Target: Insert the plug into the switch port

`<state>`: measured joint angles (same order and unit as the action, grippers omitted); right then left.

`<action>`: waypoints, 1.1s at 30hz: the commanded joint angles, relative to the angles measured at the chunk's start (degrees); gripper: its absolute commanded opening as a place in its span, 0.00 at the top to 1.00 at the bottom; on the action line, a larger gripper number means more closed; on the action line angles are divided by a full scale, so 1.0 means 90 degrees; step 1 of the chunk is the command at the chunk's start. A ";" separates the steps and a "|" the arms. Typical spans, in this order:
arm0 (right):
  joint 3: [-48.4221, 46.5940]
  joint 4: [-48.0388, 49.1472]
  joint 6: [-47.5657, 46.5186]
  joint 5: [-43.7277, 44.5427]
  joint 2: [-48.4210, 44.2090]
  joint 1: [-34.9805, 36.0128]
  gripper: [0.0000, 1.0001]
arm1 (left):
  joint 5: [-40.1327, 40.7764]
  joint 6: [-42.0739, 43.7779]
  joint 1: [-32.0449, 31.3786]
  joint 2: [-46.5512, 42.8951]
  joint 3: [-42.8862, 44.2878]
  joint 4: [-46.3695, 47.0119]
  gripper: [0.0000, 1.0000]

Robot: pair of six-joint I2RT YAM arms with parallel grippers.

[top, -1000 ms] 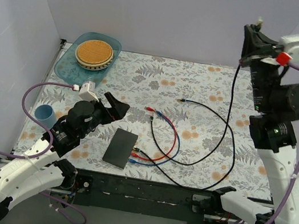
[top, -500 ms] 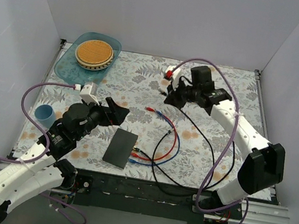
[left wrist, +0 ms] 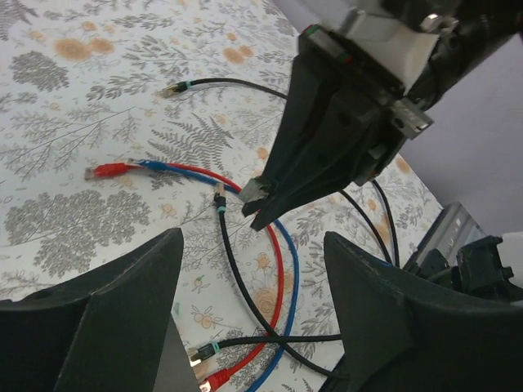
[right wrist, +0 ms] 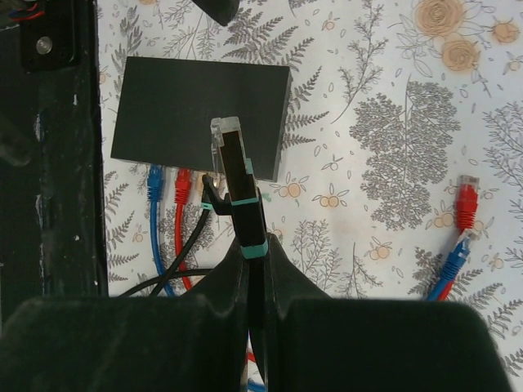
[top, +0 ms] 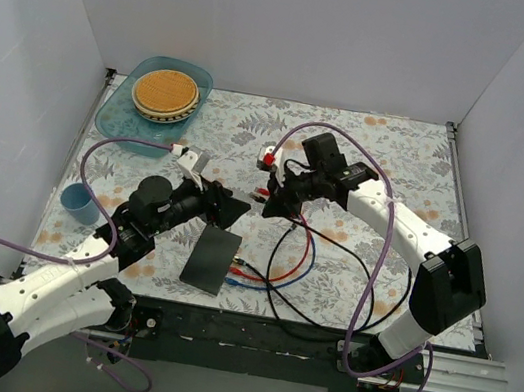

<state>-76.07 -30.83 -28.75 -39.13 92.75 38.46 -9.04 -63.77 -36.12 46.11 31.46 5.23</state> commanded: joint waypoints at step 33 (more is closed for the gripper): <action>0.0951 0.1402 0.1221 0.1658 -0.1231 0.0473 0.50 | -0.0227 -0.0599 0.0009 0.1411 0.0761 0.0708 1.00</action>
<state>-71.35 -26.98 -23.11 -35.24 90.19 41.43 -16.19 -63.79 -36.25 59.72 34.35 15.81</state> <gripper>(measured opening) 0.385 0.084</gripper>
